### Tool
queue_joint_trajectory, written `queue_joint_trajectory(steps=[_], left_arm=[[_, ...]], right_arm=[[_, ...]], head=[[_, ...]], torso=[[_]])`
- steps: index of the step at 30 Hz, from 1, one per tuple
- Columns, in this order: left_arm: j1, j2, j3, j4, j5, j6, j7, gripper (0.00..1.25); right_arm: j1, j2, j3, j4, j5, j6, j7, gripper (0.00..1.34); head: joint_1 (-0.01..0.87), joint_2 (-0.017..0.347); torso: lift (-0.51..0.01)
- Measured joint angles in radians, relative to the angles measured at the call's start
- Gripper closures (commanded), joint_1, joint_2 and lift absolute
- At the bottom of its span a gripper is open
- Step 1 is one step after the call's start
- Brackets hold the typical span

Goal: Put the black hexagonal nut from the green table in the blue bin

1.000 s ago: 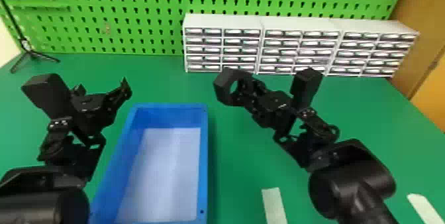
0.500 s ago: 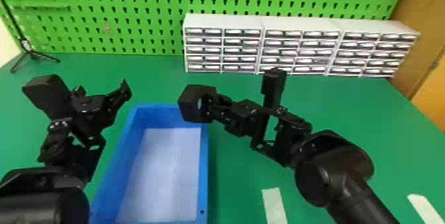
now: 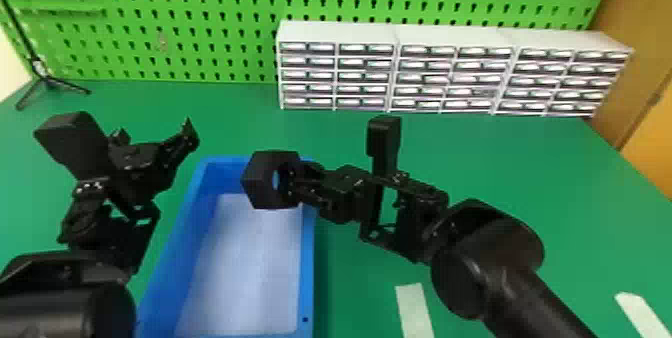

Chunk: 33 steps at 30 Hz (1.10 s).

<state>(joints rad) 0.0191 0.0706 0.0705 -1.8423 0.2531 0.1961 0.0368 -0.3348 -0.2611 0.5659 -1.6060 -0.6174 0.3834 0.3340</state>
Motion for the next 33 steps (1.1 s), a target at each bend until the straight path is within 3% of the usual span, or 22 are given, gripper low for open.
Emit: queue_joint_trajectory(steps=[13, 21, 33], left_arm=[[-0.005, 0.0, -0.004, 0.001, -0.005, -0.001, 0.0, 0.13], [-0.005, 0.0, -0.005, 0.002, -0.006, -0.001, 0.0, 0.13], [-0.004, 0.0, -0.005, 0.002, -0.006, -0.001, 0.0, 0.13]], right_arm=[[-0.013, -0.003, 0.019, 0.007, -0.004, 0.0, 0.002, 0.95], [-0.013, -0.001, 0.014, 0.008, -0.005, 0.024, 0.002, 0.66], [-0.013, -0.003, 0.014, 0.008, 0.0, 0.034, 0.002, 0.56]], head=[[0.692, 0.008], [0.692, 0.008], [0.692, 0.008]], torso=[[-0.097], [-0.097], [-0.097]])
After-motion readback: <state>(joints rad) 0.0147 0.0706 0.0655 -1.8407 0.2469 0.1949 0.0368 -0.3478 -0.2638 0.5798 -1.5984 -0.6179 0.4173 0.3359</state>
